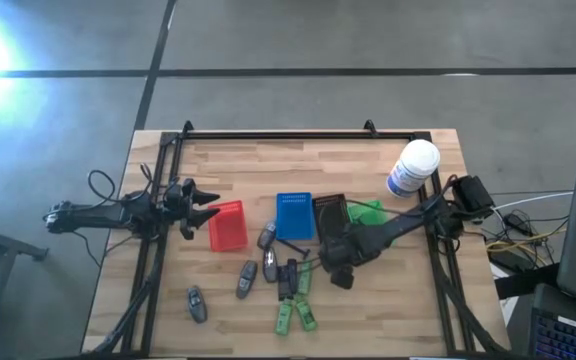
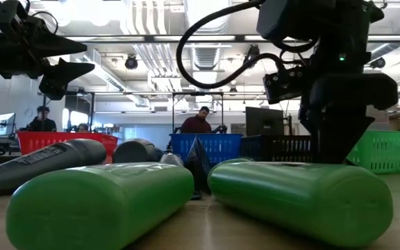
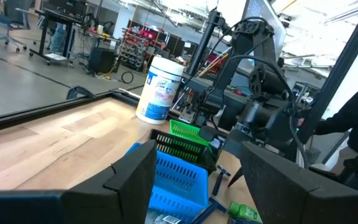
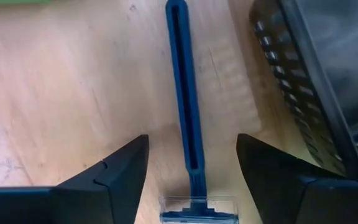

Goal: Pick & Place Travel size toiletries
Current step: Put the blue razor into the green bin

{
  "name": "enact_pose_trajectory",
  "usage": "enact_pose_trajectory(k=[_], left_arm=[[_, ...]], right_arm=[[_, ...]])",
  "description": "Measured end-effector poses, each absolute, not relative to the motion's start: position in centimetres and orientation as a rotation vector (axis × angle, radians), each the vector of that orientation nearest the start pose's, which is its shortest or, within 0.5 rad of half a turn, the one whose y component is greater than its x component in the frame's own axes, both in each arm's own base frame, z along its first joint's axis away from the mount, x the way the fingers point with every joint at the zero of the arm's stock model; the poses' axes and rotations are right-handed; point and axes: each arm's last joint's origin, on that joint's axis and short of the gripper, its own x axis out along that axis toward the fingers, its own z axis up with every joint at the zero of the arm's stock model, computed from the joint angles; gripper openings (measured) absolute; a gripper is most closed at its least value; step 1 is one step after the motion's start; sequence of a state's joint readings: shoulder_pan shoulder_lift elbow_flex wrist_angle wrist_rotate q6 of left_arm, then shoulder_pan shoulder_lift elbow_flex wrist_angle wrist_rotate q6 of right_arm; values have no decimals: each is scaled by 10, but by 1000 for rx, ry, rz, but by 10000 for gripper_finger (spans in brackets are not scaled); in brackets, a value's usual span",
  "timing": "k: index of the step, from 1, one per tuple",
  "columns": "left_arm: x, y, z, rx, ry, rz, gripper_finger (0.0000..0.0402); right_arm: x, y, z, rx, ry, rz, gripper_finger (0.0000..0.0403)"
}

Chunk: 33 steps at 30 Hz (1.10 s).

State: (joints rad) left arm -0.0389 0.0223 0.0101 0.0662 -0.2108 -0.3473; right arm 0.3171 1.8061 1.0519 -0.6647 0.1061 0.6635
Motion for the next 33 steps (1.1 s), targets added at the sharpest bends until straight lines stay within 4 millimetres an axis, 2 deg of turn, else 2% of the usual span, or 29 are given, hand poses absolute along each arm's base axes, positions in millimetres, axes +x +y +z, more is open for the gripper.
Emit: enact_pose_trajectory(k=[7,15,20,24,27,30,33], left_arm=[[98,2,172,-353,-83,161,236],[98,2,172,-354,-83,161,236],[98,2,172,-353,-83,161,236],[98,2,171,-353,-83,161,236],[98,2,172,-353,-83,161,236],[98,2,171,-353,-83,161,236],[98,2,171,-353,-83,161,236]], right_arm=[[303,98,137,247,1379,-269,180],[304,99,129,239,1401,-271,90],[307,100,133,226,1396,-253,31],[310,102,140,212,1405,-252,21],[310,106,155,209,1427,-241,21],[305,116,189,267,1400,-228,21],[291,118,224,410,1334,-288,21]])
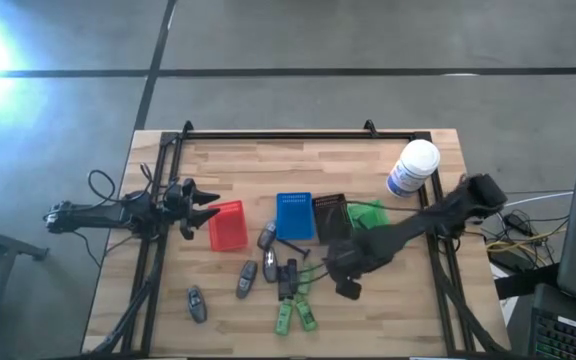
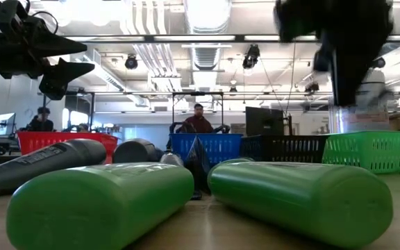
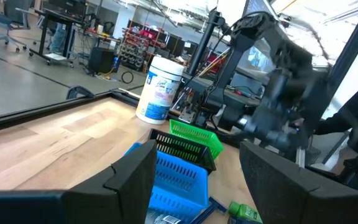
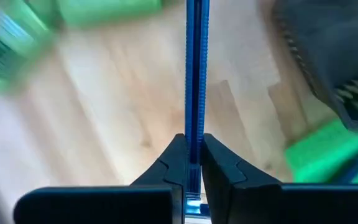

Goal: Pick & Place Travel size toiletries
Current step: Put the blue razor into the green bin, then put the blue razor into the bin

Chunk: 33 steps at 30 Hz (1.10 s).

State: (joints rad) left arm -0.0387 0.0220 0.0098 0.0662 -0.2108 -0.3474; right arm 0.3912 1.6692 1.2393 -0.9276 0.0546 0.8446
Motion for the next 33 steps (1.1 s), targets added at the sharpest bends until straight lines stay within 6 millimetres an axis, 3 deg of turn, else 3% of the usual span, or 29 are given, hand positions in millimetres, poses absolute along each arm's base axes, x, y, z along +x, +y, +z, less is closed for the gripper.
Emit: enact_pose_trajectory(k=[2,4,10,17,24,33], left_arm=[[98,2,171,-353,-83,161,236],[98,2,171,-353,-82,161,236],[98,2,171,-353,-82,161,236],[98,2,171,-353,-82,161,236],[98,2,171,-353,-83,161,236],[98,2,171,-353,-83,161,236]], right_arm=[[277,111,246,556,1271,-400,21],[259,96,254,717,1248,-555,22],[220,46,228,973,1183,-878,23],[202,10,190,1074,1172,-935,32],[197,9,180,1045,1207,-936,119],[224,35,227,789,1083,-670,226]])
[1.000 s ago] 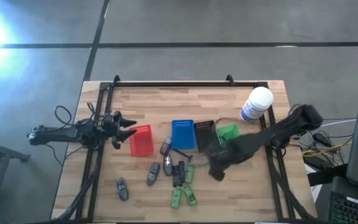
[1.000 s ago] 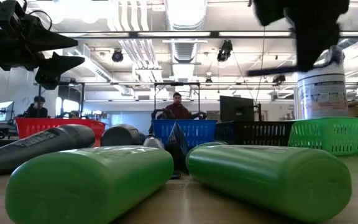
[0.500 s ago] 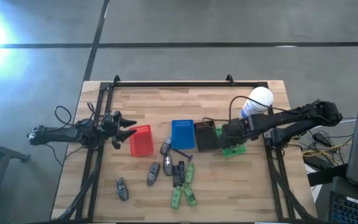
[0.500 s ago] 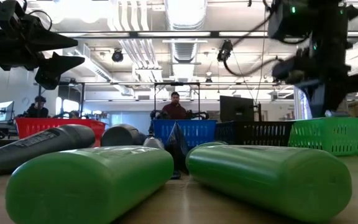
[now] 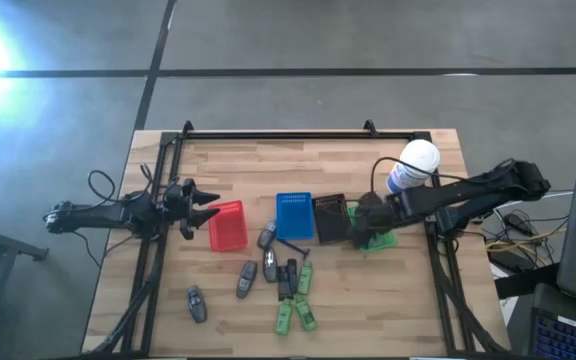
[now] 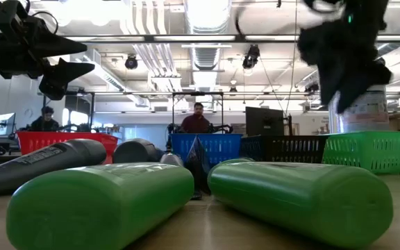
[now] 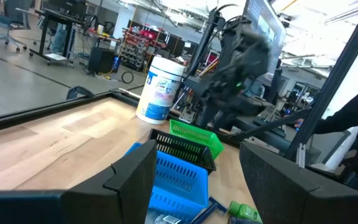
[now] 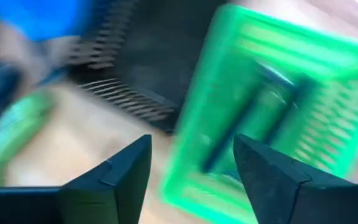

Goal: Pick & Place Travel size toiletries
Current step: Put the blue razor into the bin

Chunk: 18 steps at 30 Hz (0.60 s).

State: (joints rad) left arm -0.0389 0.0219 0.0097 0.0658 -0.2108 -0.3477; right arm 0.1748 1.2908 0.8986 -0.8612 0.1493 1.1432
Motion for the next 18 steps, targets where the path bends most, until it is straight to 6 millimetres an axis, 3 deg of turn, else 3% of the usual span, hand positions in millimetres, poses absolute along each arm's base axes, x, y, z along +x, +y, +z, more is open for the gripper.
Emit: enact_pose_trajectory(k=[3,10,18], left_arm=[[98,2,173,-393,-101,157,236],[97,2,177,-933,-186,106,236],[98,2,177,-955,-184,106,236]], right_arm=[[239,48,239,679,1069,-509,238],[284,59,249,530,1095,-390,225],[341,74,239,443,1140,-322,225]])
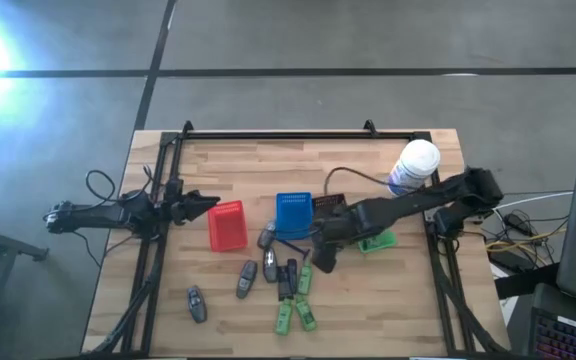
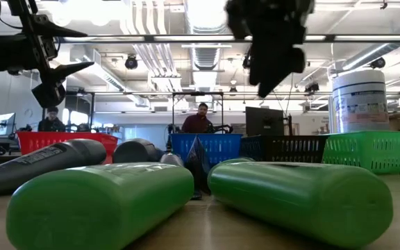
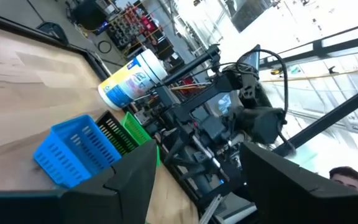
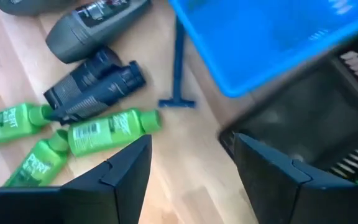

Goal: Pick & Place Travel size toiletries
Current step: Put the blue razor into the bin

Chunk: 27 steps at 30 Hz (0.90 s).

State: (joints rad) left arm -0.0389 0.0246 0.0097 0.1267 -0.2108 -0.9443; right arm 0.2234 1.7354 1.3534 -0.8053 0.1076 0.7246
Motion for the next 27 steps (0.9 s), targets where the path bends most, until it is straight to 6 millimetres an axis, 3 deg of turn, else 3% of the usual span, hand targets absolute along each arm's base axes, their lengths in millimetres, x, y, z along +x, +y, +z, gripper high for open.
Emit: enact_pose_trajectory(k=[9,17,27], left_arm=[[98,1,177,-953,-160,72,236],[99,-3,170,-907,-29,-38,236],[99,-3,170,-891,-20,-36,236]], right_arm=[[388,108,195,355,1177,-370,226],[413,93,169,367,1216,-420,208],[414,82,165,355,1232,-439,207]])
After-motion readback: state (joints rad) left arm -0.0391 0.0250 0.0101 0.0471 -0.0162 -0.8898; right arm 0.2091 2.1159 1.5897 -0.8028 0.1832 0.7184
